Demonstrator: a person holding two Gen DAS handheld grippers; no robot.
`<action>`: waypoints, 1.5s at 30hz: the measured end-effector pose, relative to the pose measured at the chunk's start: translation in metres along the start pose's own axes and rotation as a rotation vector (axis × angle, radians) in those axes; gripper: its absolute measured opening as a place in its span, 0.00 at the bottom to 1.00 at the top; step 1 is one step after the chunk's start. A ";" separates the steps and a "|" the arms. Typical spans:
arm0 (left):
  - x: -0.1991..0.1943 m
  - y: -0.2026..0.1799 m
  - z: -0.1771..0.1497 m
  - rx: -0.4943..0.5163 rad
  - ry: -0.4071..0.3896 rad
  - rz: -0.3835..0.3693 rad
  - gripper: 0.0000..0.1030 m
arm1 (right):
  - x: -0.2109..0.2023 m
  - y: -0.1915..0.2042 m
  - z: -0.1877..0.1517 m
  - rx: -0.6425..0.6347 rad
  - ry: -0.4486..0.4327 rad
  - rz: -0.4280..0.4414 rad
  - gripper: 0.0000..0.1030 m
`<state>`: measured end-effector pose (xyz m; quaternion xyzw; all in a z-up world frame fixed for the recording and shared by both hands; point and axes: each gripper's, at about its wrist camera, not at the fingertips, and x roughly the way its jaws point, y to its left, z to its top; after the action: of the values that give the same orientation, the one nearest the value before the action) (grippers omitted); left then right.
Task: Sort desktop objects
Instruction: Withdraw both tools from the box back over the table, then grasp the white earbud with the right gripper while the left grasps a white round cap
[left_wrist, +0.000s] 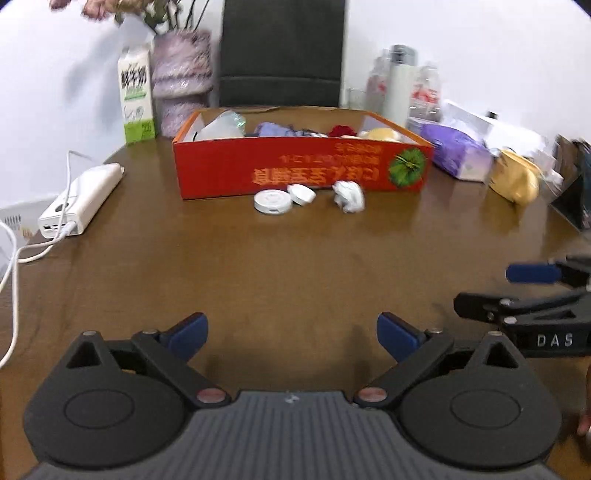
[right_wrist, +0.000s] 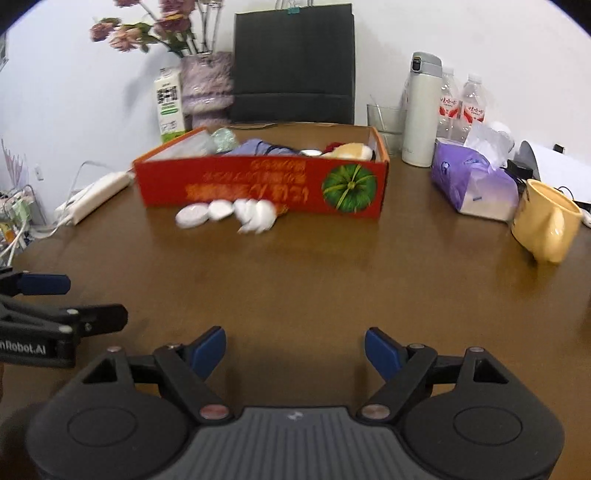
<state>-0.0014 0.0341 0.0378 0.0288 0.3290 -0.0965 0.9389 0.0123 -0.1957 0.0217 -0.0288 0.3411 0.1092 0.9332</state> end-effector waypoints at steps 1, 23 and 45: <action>-0.005 -0.003 -0.007 0.026 -0.018 0.013 0.98 | -0.007 0.005 -0.007 -0.023 -0.013 -0.010 0.84; 0.093 0.010 0.089 0.214 -0.058 0.018 0.89 | 0.021 -0.001 0.050 -0.122 -0.062 0.067 0.73; 0.107 0.031 0.095 0.035 -0.026 -0.103 0.39 | 0.102 -0.005 0.101 0.034 -0.006 0.181 0.18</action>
<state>0.1445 0.0356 0.0451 0.0271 0.3160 -0.1510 0.9363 0.1524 -0.1692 0.0333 0.0185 0.3415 0.1875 0.9208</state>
